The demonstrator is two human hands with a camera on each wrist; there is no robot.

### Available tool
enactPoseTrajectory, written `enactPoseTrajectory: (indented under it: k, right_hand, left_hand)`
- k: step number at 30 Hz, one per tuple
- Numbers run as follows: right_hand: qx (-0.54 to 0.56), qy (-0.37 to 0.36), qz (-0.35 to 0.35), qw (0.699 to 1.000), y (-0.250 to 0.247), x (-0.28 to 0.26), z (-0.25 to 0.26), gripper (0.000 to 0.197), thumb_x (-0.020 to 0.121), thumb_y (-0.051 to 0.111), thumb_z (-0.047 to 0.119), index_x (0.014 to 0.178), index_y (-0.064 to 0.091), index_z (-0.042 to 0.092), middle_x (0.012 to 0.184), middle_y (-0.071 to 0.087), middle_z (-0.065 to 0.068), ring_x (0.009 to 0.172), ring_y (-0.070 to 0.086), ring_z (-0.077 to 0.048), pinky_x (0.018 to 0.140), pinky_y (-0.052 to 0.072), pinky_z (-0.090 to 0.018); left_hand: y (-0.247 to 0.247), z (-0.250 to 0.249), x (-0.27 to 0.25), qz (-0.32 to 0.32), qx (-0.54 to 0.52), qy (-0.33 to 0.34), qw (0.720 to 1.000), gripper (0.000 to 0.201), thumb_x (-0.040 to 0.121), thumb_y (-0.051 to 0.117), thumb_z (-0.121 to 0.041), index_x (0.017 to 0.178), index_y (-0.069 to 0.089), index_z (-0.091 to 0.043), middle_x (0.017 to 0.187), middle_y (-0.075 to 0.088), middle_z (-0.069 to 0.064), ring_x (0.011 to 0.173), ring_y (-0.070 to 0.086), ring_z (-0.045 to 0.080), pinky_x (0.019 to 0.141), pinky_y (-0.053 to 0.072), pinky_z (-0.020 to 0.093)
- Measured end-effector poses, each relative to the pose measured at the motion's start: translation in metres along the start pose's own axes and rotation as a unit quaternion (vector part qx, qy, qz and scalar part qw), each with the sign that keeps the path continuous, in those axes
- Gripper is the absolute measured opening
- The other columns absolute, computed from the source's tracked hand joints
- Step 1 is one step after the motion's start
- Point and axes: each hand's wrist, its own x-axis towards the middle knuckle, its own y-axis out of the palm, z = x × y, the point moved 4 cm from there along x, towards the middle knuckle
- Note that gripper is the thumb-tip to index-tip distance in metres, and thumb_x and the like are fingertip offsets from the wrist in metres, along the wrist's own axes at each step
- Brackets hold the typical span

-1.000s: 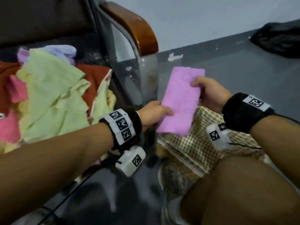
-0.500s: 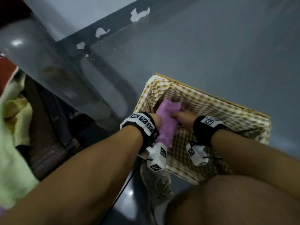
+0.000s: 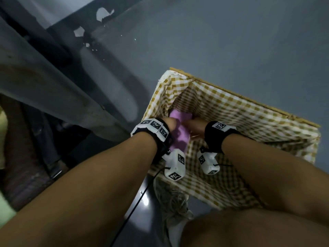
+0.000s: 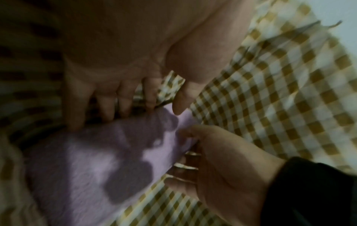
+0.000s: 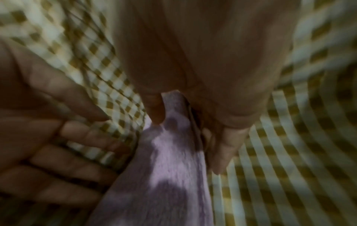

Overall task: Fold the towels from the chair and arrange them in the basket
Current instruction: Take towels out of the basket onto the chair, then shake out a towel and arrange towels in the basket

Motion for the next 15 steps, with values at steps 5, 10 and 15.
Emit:
enactPoseTrajectory:
  k: [5,10,15]
  right_hand:
    - [-0.146,-0.089,-0.020,0.985,-0.019,-0.053,0.045,0.035,0.093,0.057,0.049,0.112,0.064,0.021,0.108,0.067,-0.002,0.095,0.063,-0.023,0.078,0.055,-0.037]
    - [-0.219,-0.147,0.017,0.964,0.000,-0.136,0.100,0.022,0.099,0.050,0.023,0.082,0.064,0.019,0.100,0.070,-0.006,0.090,0.071,-0.025,0.062,0.053,-0.026]
    - [-0.272,-0.235,0.063,0.931,0.063,-0.233,0.160,0.017,0.097,0.054,0.018,0.101,0.068,0.009,0.109,0.072,-0.017,0.085,0.064,-0.024,0.075,0.053,-0.034]
  left_hand:
    - [-0.012,-0.011,-0.047,0.097,-0.125,0.024,0.987,0.027,0.099,0.045,-0.016,0.106,0.065,0.001,0.091,0.064,0.017,0.081,0.064,0.034,0.100,0.050,0.051]
    - [-0.046,-0.017,-0.129,0.113,-0.129,0.120,0.978,0.014,0.095,0.051,-0.012,0.102,0.061,-0.006,0.093,0.065,0.011,0.068,0.062,0.021,0.067,0.048,0.030]
    - [-0.140,0.011,-0.217,0.004,-0.046,0.227,0.973,0.018,0.098,0.053,-0.016,0.110,0.066,-0.009,0.102,0.068,0.009,0.089,0.068,0.022,0.088,0.055,0.036]
